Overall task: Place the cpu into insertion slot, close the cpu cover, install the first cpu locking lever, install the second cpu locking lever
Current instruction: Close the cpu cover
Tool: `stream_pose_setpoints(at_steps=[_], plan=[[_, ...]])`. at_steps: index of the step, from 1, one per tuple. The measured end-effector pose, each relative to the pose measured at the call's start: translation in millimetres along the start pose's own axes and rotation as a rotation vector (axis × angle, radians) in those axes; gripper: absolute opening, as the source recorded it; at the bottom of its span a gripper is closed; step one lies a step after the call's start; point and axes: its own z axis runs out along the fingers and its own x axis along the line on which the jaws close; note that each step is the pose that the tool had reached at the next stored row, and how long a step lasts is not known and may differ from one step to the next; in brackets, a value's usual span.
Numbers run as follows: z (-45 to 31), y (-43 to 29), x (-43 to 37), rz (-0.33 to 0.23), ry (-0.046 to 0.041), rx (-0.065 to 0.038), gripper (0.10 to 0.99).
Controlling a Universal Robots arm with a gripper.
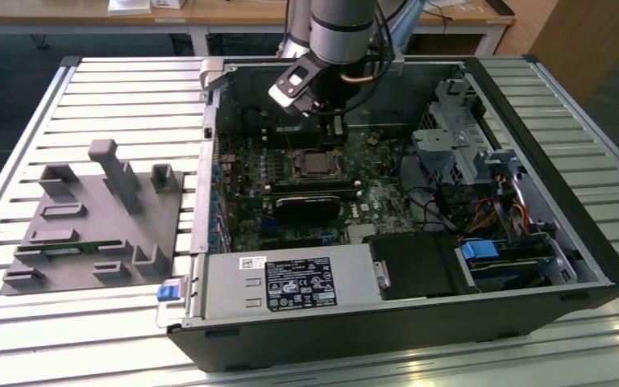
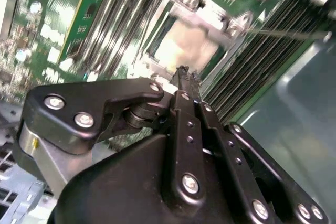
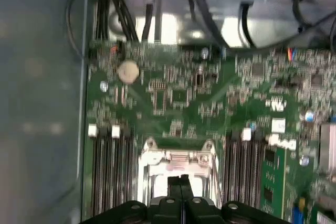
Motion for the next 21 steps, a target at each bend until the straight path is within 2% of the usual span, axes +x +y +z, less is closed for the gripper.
stream_pose_setpoints(at_steps=[4, 9, 15, 21], plan=[[5.5, -10.0, 0.2, 0.000, -0.0001, 0.000, 0.106], [13.3, -16.3, 0.3, 0.000, -0.0003, 0.000, 0.106], [19.0, -25.4, 0.5, 0.000, -0.0004, 0.000, 0.106], [24.5, -30.4, 0.6, 0.000, -0.0004, 0.000, 0.106]])
